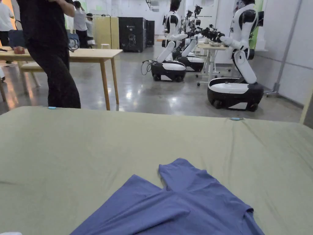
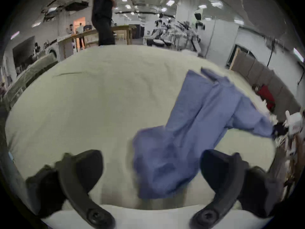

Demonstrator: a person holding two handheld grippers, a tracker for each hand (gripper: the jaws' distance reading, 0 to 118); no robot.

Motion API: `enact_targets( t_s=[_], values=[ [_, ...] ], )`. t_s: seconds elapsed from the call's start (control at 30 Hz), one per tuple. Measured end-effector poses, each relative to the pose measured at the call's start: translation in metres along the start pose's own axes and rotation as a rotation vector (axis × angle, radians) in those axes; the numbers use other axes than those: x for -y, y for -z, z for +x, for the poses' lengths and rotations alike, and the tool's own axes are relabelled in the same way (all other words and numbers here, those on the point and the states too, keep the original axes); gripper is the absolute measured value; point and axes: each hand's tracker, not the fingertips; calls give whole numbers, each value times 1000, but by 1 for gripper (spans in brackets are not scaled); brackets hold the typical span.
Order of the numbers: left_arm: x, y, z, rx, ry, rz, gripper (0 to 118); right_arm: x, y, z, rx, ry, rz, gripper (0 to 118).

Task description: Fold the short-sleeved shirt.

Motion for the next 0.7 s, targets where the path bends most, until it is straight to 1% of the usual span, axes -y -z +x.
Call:
enact_targets(
  t_s=[0.03, 0.07, 0.1, 0.13, 0.2, 0.23, 0.27, 0.3, 0.33, 0.37, 0.4, 0.47, 0.5, 0.53, 0.6, 0.63, 0.67, 0.7],
  values=[
    [-2, -14, -1, 14, -69, -54, 113, 3, -16, 1, -5, 27, 33, 118],
    [-9, -26, -1, 36, -89, -26, 113, 7, -34, 3, -26, 53, 91, 118],
    [-15, -48, 0, 30, -96, 30, 113, 12, -61, 5, -72, 91, 187, 118],
    [-1, -70, 23, 24, -90, 94, 114, 17, -84, 5, -93, 131, 246, 117],
    [3, -112, 36, 35, -94, 172, 114, 37, -121, 3, -141, 203, 390, 116],
    [8, -133, 43, 40, -103, 204, 111, 46, -138, 0, -169, 234, 459, 112],
    [13, -117, -1, 42, -109, 241, 102, 55, -153, -3, -195, 261, 513, 101],
    [18, -129, -3, 40, -107, 297, 64, 63, -167, -10, -219, 274, 556, 63],
    [22, -136, -4, 33, -114, 309, 18, 70, -178, -18, -199, 295, 601, 23],
    [28, -139, -5, -11, -129, 282, 0, 74, -184, -24, -153, 299, 627, 1],
    [22, -168, 33, -33, -146, 293, 0, 78, -189, -28, -120, 295, 658, 1],
    [22, -172, 43, 27, -146, 265, 0, 80, -197, -37, -136, 278, 649, 1],
    [21, -170, 50, 17, -140, 255, 0, 79, -199, -39, -136, 271, 650, 1],
    [17, -153, 19, -14, -129, 239, 0, 77, -201, -41, -134, 267, 652, 1],
    [5, -133, 13, -16, -126, 208, 0, 68, -201, -46, -149, 264, 649, 1],
    [-2, -122, 10, -1, -127, 204, 6, 65, -199, -47, -164, 266, 648, 1],
    [8, -100, -16, 9, -124, 190, 25, 63, -197, -49, -167, 265, 649, 1],
    [1, -80, -26, 9, -113, 141, 80, 60, -195, -52, -168, 262, 649, 1]
  ],
)
